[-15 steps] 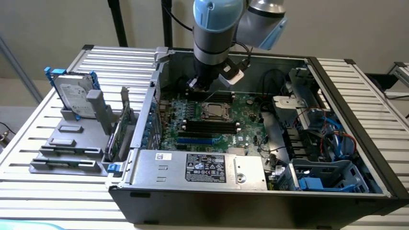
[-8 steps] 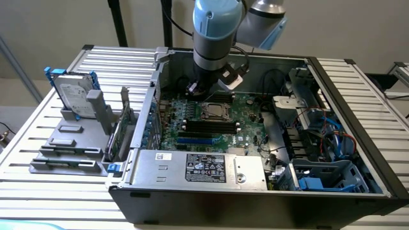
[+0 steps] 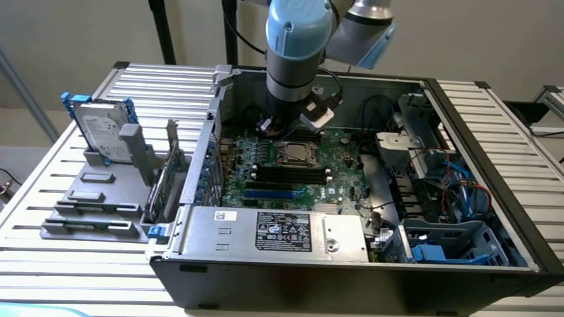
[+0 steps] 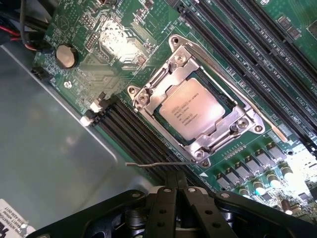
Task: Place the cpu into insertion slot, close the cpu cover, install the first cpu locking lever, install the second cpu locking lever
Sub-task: 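Install the first cpu locking lever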
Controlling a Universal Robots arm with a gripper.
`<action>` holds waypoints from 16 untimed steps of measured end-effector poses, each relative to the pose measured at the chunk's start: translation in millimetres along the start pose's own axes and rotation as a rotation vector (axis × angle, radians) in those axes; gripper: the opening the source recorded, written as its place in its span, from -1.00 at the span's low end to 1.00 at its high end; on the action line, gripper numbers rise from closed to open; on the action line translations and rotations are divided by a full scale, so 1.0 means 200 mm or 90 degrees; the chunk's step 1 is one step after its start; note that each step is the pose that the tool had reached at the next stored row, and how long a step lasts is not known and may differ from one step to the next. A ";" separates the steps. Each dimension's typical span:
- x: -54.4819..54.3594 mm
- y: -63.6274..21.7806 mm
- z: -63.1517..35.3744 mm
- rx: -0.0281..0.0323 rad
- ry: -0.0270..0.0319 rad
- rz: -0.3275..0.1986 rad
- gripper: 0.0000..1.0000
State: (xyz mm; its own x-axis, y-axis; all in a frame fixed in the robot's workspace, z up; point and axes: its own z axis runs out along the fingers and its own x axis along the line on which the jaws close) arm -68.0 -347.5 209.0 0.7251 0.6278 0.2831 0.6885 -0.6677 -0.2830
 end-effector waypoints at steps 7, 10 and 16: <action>-0.01 0.006 0.023 -0.0050 -0.0048 0.000 -0.79; -0.01 0.006 0.029 -0.0057 -0.0055 0.000 -0.79; -0.01 0.001 0.044 -0.0061 -0.0058 0.000 -0.79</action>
State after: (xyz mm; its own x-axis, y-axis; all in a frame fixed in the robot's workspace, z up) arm -68.4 -344.8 200.5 0.7251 0.6315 0.2747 0.6886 -0.6714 -0.2741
